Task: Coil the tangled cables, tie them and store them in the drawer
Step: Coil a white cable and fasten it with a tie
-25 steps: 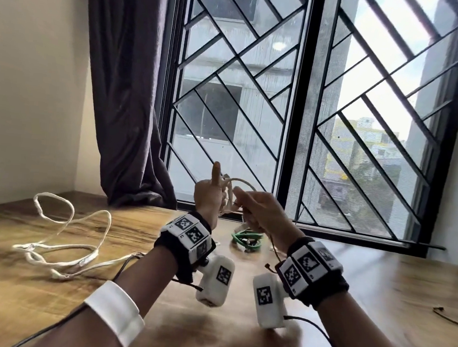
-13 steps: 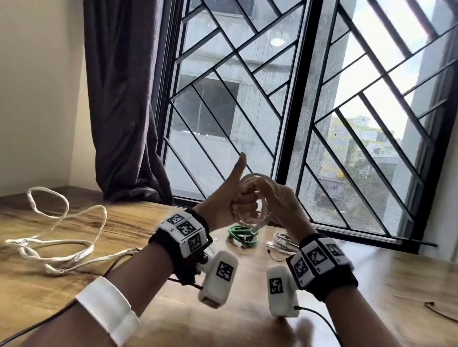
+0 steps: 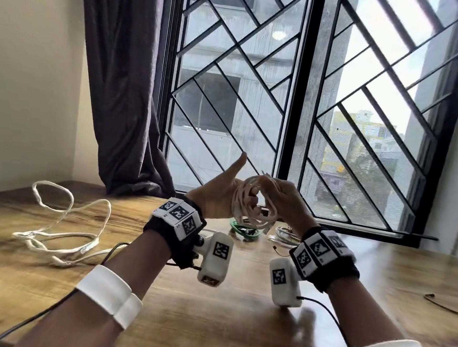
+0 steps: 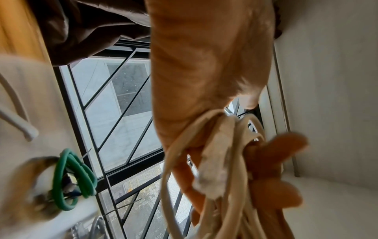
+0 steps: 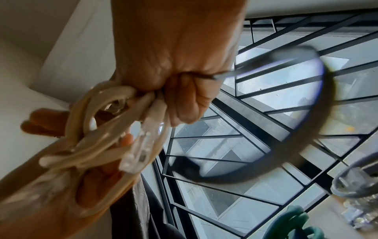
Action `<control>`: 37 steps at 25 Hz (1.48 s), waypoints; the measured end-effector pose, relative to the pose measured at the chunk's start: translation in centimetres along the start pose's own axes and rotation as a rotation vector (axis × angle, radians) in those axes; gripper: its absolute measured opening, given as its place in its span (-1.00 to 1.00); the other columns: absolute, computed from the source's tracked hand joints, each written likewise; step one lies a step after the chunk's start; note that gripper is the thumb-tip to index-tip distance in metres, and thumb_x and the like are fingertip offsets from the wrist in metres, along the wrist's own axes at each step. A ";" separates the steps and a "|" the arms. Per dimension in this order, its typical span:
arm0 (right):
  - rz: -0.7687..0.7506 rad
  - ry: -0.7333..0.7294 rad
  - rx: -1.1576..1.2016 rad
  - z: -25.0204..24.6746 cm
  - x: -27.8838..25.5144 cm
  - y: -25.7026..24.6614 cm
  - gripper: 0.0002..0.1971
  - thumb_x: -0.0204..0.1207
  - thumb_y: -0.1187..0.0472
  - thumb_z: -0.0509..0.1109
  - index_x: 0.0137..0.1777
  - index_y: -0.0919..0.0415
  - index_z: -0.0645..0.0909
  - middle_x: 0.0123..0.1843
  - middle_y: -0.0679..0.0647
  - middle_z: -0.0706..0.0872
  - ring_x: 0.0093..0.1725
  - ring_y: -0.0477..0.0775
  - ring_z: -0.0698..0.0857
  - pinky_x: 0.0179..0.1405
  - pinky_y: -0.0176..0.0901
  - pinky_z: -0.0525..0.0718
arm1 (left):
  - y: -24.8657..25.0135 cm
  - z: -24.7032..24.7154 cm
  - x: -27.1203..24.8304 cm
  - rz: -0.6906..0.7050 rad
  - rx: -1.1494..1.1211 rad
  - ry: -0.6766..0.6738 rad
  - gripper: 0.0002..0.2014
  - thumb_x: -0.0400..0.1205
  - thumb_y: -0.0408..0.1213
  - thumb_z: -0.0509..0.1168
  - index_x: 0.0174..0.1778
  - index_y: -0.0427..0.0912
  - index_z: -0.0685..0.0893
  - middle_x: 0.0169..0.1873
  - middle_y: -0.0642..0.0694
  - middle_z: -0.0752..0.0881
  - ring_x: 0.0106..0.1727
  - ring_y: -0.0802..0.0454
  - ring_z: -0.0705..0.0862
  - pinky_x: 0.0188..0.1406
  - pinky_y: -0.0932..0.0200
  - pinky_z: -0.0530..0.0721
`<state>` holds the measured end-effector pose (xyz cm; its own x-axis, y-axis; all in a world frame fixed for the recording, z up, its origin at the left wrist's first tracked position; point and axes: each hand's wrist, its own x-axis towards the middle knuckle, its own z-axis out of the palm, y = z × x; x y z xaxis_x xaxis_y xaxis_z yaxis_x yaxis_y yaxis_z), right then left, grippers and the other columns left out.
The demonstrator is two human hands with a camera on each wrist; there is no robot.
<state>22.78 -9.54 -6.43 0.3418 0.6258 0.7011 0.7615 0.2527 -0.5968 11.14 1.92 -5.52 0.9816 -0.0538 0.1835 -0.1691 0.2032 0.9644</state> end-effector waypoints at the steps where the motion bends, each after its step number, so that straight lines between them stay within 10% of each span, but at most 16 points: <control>1: -0.022 -0.020 -0.020 0.0 0.1 0.1 -0.63 0.62 0.07 0.26 -0.43 0.15 0.51 -0.59 -0.13 0.46 -0.57 -0.26 0.40 -0.52 -0.39 0.39 | 0.0 0.3 0.0 -0.010 0.024 0.000 -0.33 0.54 0.37 0.01 -0.36 -0.24 0.58 -0.58 -0.07 0.64 -0.48 0.03 0.64 -0.23 0.15 0.66; 8: -0.059 0.095 -0.083 -0.2 0.1 0.7 -0.49 0.45 -0.38 0.19 -0.33 0.05 0.64 -0.51 -0.07 0.59 -0.49 -0.17 0.53 -0.42 -0.28 0.47 | -0.3 1.1 0.8 0.152 0.106 0.142 -0.51 0.72 -0.02 0.08 -0.56 -0.09 0.45 -0.73 0.08 0.31 -0.68 0.19 0.30 -0.54 0.32 0.37; 18: 0.101 0.315 -0.107 0.0 0.3 -0.4 -0.43 0.62 -0.14 0.18 -0.55 0.19 0.53 -0.71 -0.10 0.41 -0.65 -0.20 0.36 -0.56 -0.26 0.32 | -0.5 2.4 0.9 0.156 0.183 0.031 -0.40 0.67 0.23 -0.10 -0.56 -0.09 0.41 -0.74 0.07 0.25 -0.68 0.17 0.21 -0.47 0.22 0.07; 25: 0.169 0.576 0.016 -0.8 0.5 1.2 -0.46 0.70 -0.07 0.01 -0.43 0.17 0.50 -0.55 -0.04 0.52 -0.53 -0.04 0.44 -0.43 -0.20 0.33 | -1.8 1.8 2.0 0.325 0.165 0.513 -0.59 0.69 -0.03 0.18 -0.46 -0.11 0.43 -0.71 0.10 0.35 -0.68 0.19 0.29 -0.70 0.37 0.36; 28: 0.246 0.338 0.421 -0.1 0.2 0.7 -0.44 0.71 -0.07 0.01 -0.55 0.11 0.28 -0.75 -0.11 0.25 -0.77 -0.13 0.16 -0.69 -0.48 0.12 | -1.6 0.9 1.6 0.414 0.110 0.783 -0.64 0.67 -0.07 0.25 -0.41 -0.17 0.48 -0.72 0.08 0.38 -0.77 0.25 0.29 -0.77 0.41 0.31; 33: 0.266 0.180 0.326 1.6 -0.1 -0.3 -0.32 0.70 -0.03 0.06 -0.72 0.10 0.39 -0.74 -0.11 0.25 -0.78 -0.13 0.15 -0.71 -0.43 0.04 | -1.8 1.8 1.8 0.439 0.296 0.577 -0.65 0.64 0.00 0.25 -0.15 -0.22 0.74 -0.63 0.06 0.39 -0.60 0.20 0.34 -0.55 0.33 0.34; 37: 0.305 0.198 0.370 1.4 -0.3 -0.2 -0.40 0.70 -0.06 0.06 -0.63 0.06 0.32 -0.74 -0.10 0.25 -0.79 -0.13 0.15 -0.71 -0.44 0.04 | -2.1 1.9 2.2 0.507 0.421 0.573 -0.74 0.57 -0.18 0.41 -0.30 -0.31 0.61 -0.48 -0.13 0.43 -0.43 0.06 0.35 -0.49 0.27 0.31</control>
<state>21.73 -8.75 -7.07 0.6427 0.5695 0.5125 0.3775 0.3468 -0.8586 13.50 -0.52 -6.81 0.6537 0.4682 0.5945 -0.5053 -0.3148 0.8035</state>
